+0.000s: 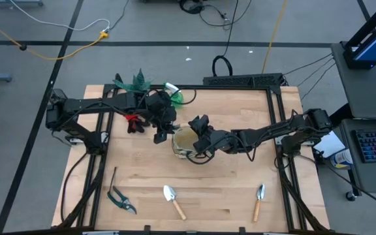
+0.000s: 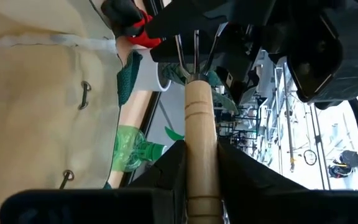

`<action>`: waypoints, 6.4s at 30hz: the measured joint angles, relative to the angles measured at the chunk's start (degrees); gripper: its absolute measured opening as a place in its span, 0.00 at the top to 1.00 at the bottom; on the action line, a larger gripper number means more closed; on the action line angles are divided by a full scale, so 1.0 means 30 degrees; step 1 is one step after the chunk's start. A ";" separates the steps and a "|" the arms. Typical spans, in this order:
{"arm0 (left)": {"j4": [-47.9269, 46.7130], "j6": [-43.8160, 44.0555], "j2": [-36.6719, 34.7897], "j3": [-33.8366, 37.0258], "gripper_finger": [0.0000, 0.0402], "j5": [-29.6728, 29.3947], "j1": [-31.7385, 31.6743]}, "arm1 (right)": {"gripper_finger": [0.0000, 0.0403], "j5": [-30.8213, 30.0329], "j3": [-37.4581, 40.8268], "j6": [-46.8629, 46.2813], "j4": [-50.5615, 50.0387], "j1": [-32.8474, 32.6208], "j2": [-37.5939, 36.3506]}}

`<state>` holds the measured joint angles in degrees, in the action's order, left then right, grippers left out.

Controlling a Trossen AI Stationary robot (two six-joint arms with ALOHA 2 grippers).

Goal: Pick & Place Garden tools in Gardening bag
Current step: Put the light brown hand rake into the gardening bag

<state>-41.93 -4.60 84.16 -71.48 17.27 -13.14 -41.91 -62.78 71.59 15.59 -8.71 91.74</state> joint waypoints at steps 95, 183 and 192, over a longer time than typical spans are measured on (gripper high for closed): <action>-0.8547 0.7098 0.8610 -0.9151 0.87 -1.1801 0.3319 | 0.56 -0.7089 0.3400 -1.5924 -0.6712 -0.3118 -0.5370; -0.7274 -0.1969 1.0994 -1.0535 0.87 -2.2499 0.7757 | 0.60 -0.0940 0.4481 -1.8649 -0.6834 -0.2630 -0.5370; -0.7295 -0.4367 1.0994 -1.0535 0.87 -1.9777 0.7487 | 0.60 -0.0925 0.4481 -1.8651 -0.6790 -0.2630 -0.5370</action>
<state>-63.82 -17.71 117.14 -103.09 -42.06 9.33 -44.69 -49.34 15.64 -4.78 -16.60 75.64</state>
